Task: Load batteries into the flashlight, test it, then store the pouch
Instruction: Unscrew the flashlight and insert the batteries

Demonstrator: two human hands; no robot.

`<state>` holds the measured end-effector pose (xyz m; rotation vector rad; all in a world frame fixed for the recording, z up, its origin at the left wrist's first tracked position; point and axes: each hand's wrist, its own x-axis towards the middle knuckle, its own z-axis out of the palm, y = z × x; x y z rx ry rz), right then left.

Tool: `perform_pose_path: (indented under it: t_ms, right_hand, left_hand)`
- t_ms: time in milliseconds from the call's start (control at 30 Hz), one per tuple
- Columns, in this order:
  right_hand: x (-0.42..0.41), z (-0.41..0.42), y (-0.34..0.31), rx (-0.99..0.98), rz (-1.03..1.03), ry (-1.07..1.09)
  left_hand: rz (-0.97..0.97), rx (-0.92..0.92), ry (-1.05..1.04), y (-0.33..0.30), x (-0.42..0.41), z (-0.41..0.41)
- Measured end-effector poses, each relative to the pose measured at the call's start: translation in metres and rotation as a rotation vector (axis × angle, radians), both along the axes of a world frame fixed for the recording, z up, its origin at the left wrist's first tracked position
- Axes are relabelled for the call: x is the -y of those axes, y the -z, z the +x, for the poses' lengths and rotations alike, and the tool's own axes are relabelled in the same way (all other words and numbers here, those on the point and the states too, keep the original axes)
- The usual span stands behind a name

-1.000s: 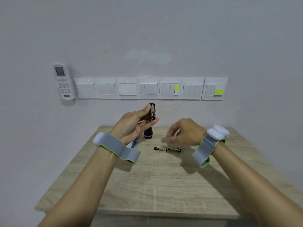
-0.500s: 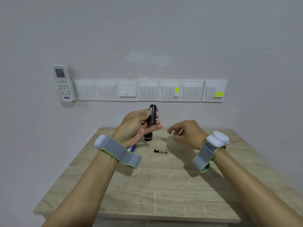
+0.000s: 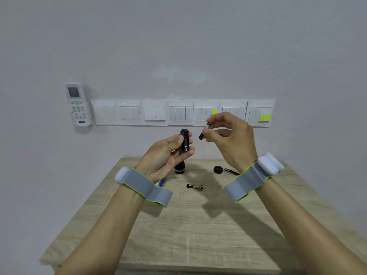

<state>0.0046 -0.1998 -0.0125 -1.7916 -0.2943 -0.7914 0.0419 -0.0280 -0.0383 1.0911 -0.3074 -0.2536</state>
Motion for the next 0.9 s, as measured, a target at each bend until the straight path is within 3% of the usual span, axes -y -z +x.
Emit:
perform_pose_path:
  t_ms: [500,767,900]
  right_hand:
    - [-0.019,0.003,-0.009,0.043,-0.063,-0.055]
    - [-0.019,0.008,-0.003,0.067,-0.234,-0.060]
    - [-0.016,0.008,-0.001,0.075,-0.223,-0.074]
  left_hand:
    - [-0.066,-0.108,0.029,0.005,-0.005,0.001]
    - [-0.027,-0.049,0.017,0.006,-0.002,0.000]
    - [-0.027,-0.025,0.032,0.005,-0.001,0.000]
